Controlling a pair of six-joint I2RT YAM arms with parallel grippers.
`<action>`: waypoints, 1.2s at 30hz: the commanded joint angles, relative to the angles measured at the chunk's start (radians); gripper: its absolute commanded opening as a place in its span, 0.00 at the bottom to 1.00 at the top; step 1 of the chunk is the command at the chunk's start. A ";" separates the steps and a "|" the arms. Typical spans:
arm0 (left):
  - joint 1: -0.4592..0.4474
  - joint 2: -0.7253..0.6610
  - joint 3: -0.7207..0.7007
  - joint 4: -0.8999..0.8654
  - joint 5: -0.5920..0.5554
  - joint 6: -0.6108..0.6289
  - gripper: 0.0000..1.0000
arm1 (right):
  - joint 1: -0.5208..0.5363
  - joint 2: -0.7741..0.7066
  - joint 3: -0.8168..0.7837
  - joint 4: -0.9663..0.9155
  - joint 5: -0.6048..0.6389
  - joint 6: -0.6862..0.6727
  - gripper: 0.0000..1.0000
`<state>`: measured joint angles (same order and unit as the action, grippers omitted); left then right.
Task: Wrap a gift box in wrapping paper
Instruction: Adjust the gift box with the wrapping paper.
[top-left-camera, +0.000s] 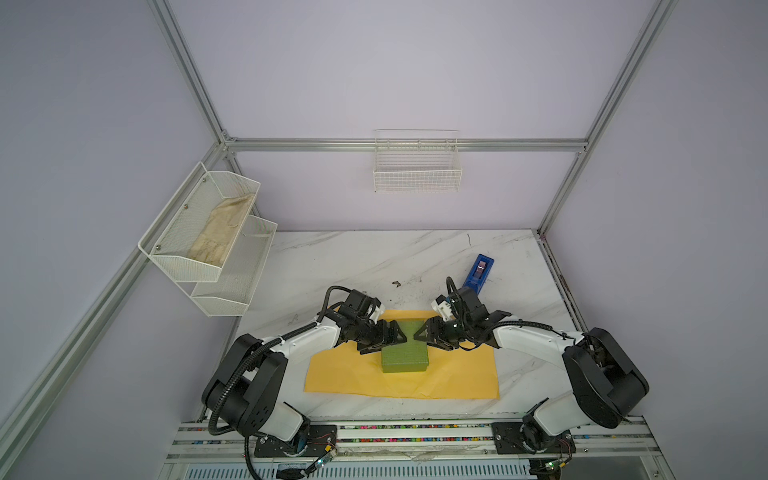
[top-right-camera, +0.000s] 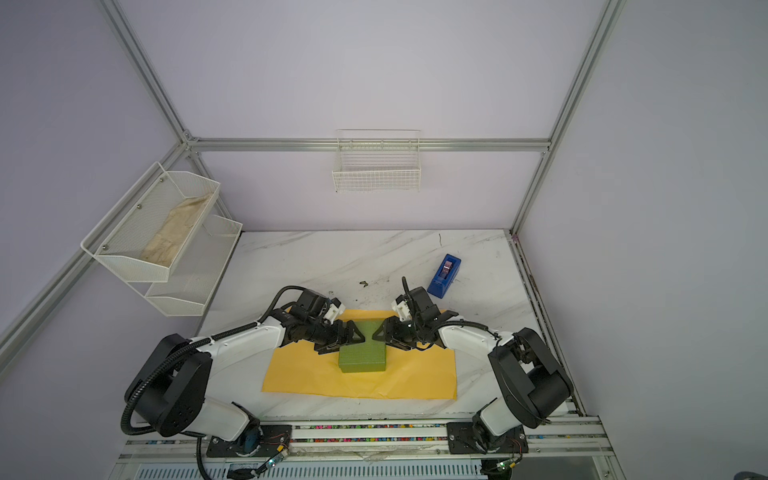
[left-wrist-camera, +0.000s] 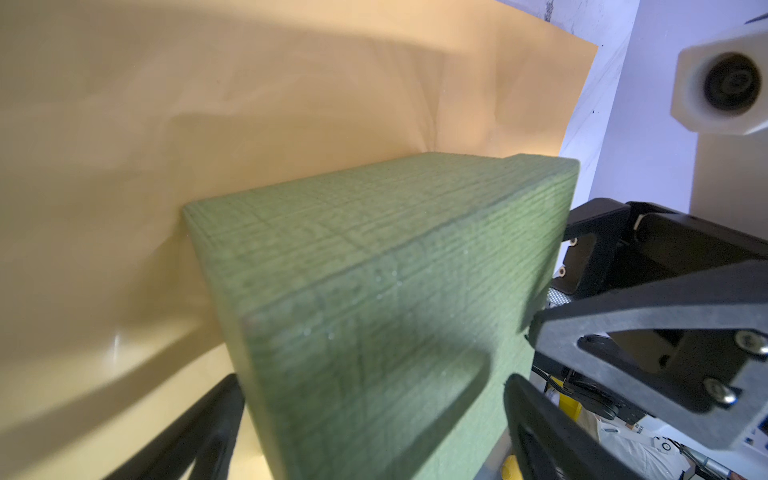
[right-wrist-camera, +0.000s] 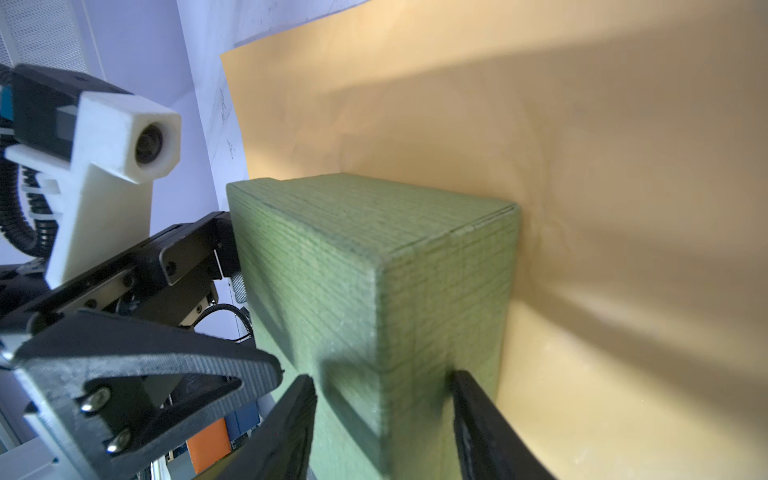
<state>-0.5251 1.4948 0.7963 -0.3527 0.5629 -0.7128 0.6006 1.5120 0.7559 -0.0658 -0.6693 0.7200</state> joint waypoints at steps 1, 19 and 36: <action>-0.004 0.018 0.126 0.035 0.054 0.043 0.96 | 0.021 -0.005 0.028 0.000 -0.012 -0.010 0.55; 0.019 -0.057 0.214 -0.219 -0.149 0.159 0.95 | -0.003 -0.116 0.086 -0.178 0.163 -0.063 0.63; -0.151 -0.022 0.340 -0.222 -0.091 0.075 0.53 | -0.666 -0.326 -0.067 -0.357 0.220 -0.242 0.65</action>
<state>-0.6514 1.4441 1.0588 -0.5991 0.4515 -0.6121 0.0040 1.1927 0.7246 -0.3573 -0.4866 0.5289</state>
